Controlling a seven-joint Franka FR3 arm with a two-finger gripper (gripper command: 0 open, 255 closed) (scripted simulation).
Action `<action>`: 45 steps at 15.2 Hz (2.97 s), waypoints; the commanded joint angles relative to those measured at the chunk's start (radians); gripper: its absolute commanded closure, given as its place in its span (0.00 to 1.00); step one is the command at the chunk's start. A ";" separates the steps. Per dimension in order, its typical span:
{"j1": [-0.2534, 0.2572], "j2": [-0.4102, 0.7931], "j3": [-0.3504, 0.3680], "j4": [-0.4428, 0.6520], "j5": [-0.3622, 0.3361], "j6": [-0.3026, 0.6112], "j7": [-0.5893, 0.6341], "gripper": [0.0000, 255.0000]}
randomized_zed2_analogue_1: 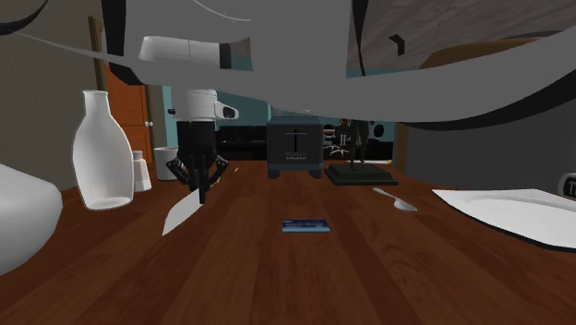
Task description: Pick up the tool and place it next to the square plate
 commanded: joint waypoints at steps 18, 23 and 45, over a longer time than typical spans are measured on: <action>0.086 0.125 0.003 0.439 -0.063 -0.323 0.015 1.00; 0.033 0.070 -0.001 0.395 -0.037 -0.328 -0.027 1.00; -0.366 -0.361 -0.255 -0.129 0.144 -0.197 -0.615 1.00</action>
